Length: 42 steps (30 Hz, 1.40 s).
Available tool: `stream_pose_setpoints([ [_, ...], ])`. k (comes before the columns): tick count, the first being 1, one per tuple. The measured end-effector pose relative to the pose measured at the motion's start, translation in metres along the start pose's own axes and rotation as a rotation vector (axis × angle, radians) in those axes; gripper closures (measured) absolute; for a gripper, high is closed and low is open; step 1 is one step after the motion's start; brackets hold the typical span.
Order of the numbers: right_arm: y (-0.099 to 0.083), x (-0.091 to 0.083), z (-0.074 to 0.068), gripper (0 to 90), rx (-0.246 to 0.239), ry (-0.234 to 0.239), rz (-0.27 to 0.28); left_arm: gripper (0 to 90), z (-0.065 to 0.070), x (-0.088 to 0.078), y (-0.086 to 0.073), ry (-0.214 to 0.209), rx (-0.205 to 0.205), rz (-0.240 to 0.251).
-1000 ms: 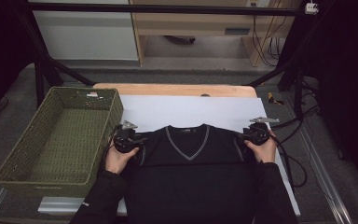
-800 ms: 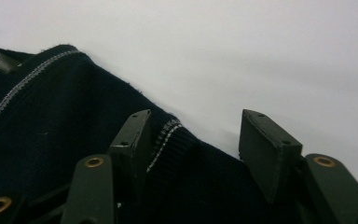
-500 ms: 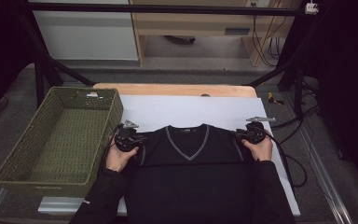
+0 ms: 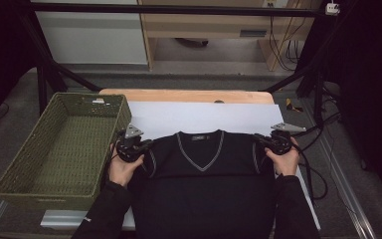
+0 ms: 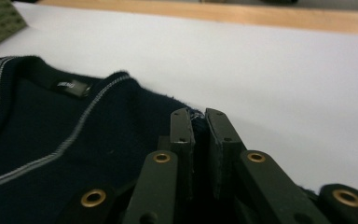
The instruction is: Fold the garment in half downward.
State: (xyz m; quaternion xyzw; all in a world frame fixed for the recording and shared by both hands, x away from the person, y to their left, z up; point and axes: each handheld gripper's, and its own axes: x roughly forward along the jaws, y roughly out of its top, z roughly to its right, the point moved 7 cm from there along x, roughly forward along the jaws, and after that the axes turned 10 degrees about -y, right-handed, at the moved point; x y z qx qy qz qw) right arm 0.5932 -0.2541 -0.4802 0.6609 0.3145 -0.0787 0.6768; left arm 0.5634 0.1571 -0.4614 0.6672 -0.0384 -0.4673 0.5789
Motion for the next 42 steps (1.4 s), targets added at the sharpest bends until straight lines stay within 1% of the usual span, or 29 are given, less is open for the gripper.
stream_pose_setpoints([
  [1, 0.002, -0.005, -0.002, 82.1, -0.011, 0.005, 0.014, 84.5, 0.004, -0.005, 0.004, -0.006, 0.006, 0.014],
  [3, 0.006, -0.016, -0.008, 82.2, -0.017, 0.021, 0.048, 84.4, 0.01, -0.017, 0.01, 0.002, 0.029, 0.037],
  [4, 0.007, -0.021, -0.01, 82.2, -0.025, 0.026, 0.066, 84.4, 0.013, -0.022, 0.012, 0.005, 0.041, 0.043],
  [7, 0.009, -0.037, -0.016, 82.2, -0.034, 0.042, 0.098, 84.5, 0.023, -0.037, 0.016, -0.005, 0.074, 0.067],
  [10, 0.009, -0.05, -0.018, 82.1, -0.033, 0.05, 0.117, 84.4, 0.034, -0.048, 0.016, -0.022, 0.112, 0.081],
  [12, 0.009, -0.053, -0.018, 81.7, -0.027, 0.051, 0.118, 84.5, 0.039, -0.051, 0.015, -0.028, 0.125, 0.084],
  [14, 0.007, -0.049, -0.014, 81.6, -0.019, 0.041, 0.109, 84.4, 0.04, -0.049, 0.014, -0.032, 0.127, 0.075],
  [16, 0.005, -0.04, -0.01, 81.6, -0.013, 0.03, 0.09, 84.4, 0.039, -0.046, 0.013, -0.033, 0.122, 0.065],
  [18, 0.002, -0.025, -0.006, 81.6, -0.012, 0.014, 0.065, 84.4, 0.036, -0.041, 0.012, -0.039, 0.104, 0.06],
  [20, -0.003, -0.006, -0.001, 81.7, -0.032, -0.015, 0.024, 84.4, 0.032, -0.036, 0.011, -0.039, 0.088, 0.053],
  [21, -0.004, 0.0, 0.0, 81.7, -0.039, -0.023, 0.012, 84.4, 0.03, -0.034, 0.01, -0.042, 0.081, 0.05],
  [24, -0.011, 0.022, 0.007, 81.7, -0.045, -0.061, -0.037, 84.4, 0.027, -0.029, 0.008, -0.045, 0.068, 0.042],
  [28, -0.019, 0.039, 0.011, 80.9, -0.053, -0.078, -0.08, 84.4, 0.025, -0.028, 0.006, -0.046, 0.065, 0.04],
  [31, -0.02, 0.042, 0.012, 77.1, -0.045, -0.083, -0.083, 84.4, 0.025, -0.028, 0.006, -0.046, 0.065, 0.04],
  [33, -0.016, 0.04, 0.014, 74.9, -0.033, -0.088, -0.06, 84.4, 0.025, -0.027, 0.006, -0.046, 0.065, 0.038],
  [35, -0.015, 0.039, 0.015, 75.0, -0.031, -0.088, -0.056, 84.4, 0.025, -0.027, 0.006, -0.049, 0.065, 0.038],
  [38, -0.016, 0.04, 0.015, 77.5, -0.032, -0.085, -0.062, 84.4, 0.025, -0.027, 0.006, -0.048, 0.067, 0.037],
  [42, -0.011, 0.036, 0.013, 83.3, -0.023, -0.088, -0.017, 84.4, 0.024, -0.029, 0.005, -0.045, 0.062, 0.036],
])
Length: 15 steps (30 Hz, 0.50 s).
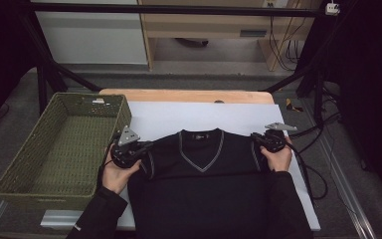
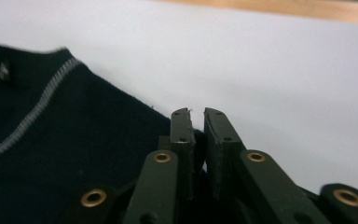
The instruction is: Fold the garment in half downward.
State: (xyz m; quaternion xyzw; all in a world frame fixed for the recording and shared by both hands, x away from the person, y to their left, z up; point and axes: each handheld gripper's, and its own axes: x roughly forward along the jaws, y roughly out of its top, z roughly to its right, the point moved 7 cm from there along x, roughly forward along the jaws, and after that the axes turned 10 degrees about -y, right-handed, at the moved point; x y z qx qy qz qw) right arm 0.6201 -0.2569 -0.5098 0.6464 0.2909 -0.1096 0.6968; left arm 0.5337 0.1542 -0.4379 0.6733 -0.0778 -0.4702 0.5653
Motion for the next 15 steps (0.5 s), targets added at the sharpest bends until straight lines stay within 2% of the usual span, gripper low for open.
stream_pose_setpoints([
  [3, 0.007, -0.013, -0.001, 85.5, 0.04, 0.022, 0.037, 84.4, 0.001, -0.002, 0.0, 0.002, -0.007, 0.009],
  [5, 0.011, -0.025, -0.002, 85.9, 0.039, 0.04, 0.051, 84.4, 0.003, -0.005, 0.0, -0.001, -0.009, 0.014],
  [8, 0.018, -0.049, -0.006, 85.9, 0.046, 0.077, 0.103, 84.4, 0.009, -0.012, 0.001, -0.005, -0.006, 0.023],
  [11, 0.022, -0.077, -0.012, 85.9, 0.037, 0.116, 0.155, 84.4, 0.02, -0.023, 0.002, -0.013, 0.004, 0.046],
  [15, 0.02, -0.109, -0.021, 85.9, 0.031, 0.163, 0.196, 84.4, 0.038, -0.037, -0.002, -0.034, 0.018, 0.069],
])
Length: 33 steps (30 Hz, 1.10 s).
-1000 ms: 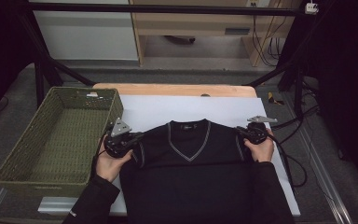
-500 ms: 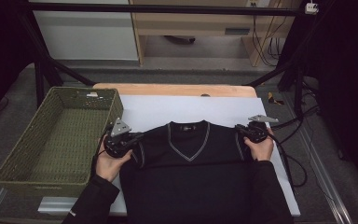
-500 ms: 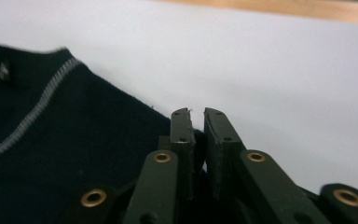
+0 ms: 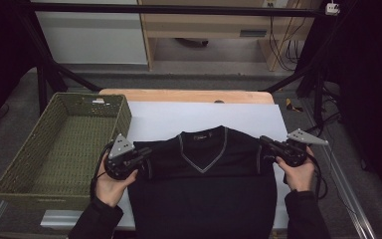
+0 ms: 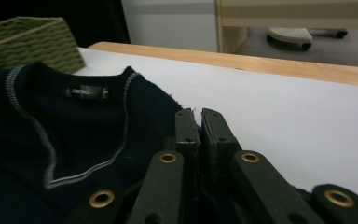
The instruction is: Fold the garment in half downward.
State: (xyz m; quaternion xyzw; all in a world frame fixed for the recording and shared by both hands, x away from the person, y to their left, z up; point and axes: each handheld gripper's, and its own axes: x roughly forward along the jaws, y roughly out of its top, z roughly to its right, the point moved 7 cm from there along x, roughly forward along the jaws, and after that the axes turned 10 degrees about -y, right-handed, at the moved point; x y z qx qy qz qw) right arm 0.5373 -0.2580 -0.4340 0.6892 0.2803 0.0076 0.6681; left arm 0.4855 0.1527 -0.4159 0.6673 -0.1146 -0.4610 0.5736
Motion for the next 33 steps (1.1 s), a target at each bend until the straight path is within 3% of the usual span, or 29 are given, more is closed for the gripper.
stream_pose_setpoints([
  [8, -0.006, -0.054, -0.024, 85.8, -0.008, 0.085, 0.036, 84.3, 0.028, -0.036, -0.017, -0.035, 0.057, 0.019],
  [11, -0.019, -0.071, -0.032, 85.6, -0.018, 0.111, 0.011, 84.3, 0.04, -0.046, -0.032, -0.068, 0.079, 0.005],
  [14, -0.04, -0.085, -0.036, 85.3, -0.03, 0.127, -0.042, 84.1, 0.051, -0.052, -0.052, -0.089, 0.094, -0.039],
  [16, -0.054, -0.092, -0.036, 84.9, -0.024, 0.125, -0.082, 83.6, 0.056, -0.052, -0.066, -0.106, 0.082, -0.083],
  [20, -0.087, -0.099, -0.032, 79.6, -0.005, 0.082, -0.238, 80.3, 0.061, -0.046, -0.088, -0.151, 0.043, -0.152],
  [22, -0.101, -0.099, -0.031, 74.2, -0.013, 0.074, -0.313, 76.4, 0.062, -0.041, -0.091, -0.164, 0.016, -0.15],
  [23, -0.103, -0.099, -0.032, 72.6, -0.021, 0.075, -0.316, 71.8, 0.062, -0.038, -0.091, -0.174, 0.002, -0.151],
  [26, -0.094, -0.097, -0.034, 58.2, -0.029, 0.073, -0.254, 60.4, 0.064, -0.027, -0.089, -0.181, -0.006, -0.165],
  [29, -0.084, -0.089, -0.041, 54.1, -0.047, 0.079, -0.229, 57.3, 0.071, -0.007, -0.09, -0.213, -0.004, -0.199],
  [33, -0.083, -0.068, -0.062, 52.8, -0.066, 0.137, -0.26, 56.7, 0.076, 0.019, -0.092, -0.271, -0.035, -0.239],
])
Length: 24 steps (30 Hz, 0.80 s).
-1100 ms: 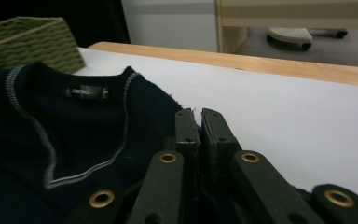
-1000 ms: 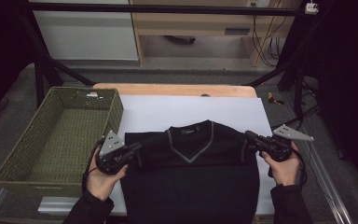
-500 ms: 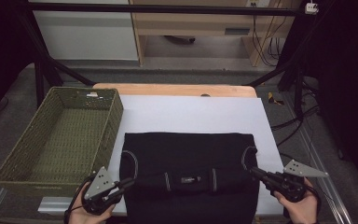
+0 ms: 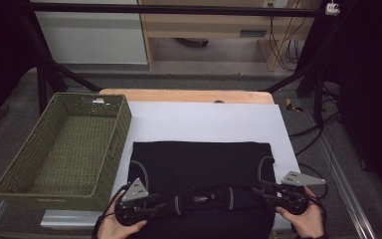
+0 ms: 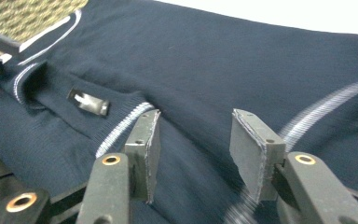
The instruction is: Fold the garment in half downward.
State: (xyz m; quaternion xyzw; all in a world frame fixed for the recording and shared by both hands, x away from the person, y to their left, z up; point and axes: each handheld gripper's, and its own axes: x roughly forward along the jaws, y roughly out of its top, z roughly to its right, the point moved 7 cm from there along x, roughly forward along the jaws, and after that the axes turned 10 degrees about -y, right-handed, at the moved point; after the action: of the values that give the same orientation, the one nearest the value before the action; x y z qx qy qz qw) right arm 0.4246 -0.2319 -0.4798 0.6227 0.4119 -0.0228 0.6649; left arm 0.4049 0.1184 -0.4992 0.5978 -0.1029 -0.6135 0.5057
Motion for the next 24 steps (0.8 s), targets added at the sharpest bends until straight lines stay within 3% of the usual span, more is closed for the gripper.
stream_pose_setpoints([
  [3, -0.003, 0.022, -0.009, 51.9, -0.02, 0.036, -0.063, 57.4, -0.002, 0.017, 0.002, -0.017, 0.005, -0.04],
  [6, -0.011, 0.037, -0.011, 50.2, -0.035, 0.028, -0.13, 60.3, -0.001, 0.027, 0.0, -0.03, 0.001, -0.075],
  [11, -0.022, 0.046, -0.01, 50.7, -0.048, 0.024, -0.168, 70.1, 0.001, 0.03, -0.004, -0.047, 0.002, -0.086],
  [15, -0.025, 0.044, -0.012, 66.4, -0.056, 0.011, -0.157, 82.3, 0.002, 0.029, -0.007, -0.051, -0.004, -0.081],
  [19, -0.03, 0.04, -0.015, 82.6, -0.027, -0.002, -0.164, 85.1, 0.005, 0.028, -0.007, -0.026, 0.007, -0.086],
  [24, -0.026, 0.032, -0.018, 85.8, -0.001, 0.005, -0.177, 86.0, 0.01, 0.018, -0.002, -0.015, 0.035, -0.065],
])
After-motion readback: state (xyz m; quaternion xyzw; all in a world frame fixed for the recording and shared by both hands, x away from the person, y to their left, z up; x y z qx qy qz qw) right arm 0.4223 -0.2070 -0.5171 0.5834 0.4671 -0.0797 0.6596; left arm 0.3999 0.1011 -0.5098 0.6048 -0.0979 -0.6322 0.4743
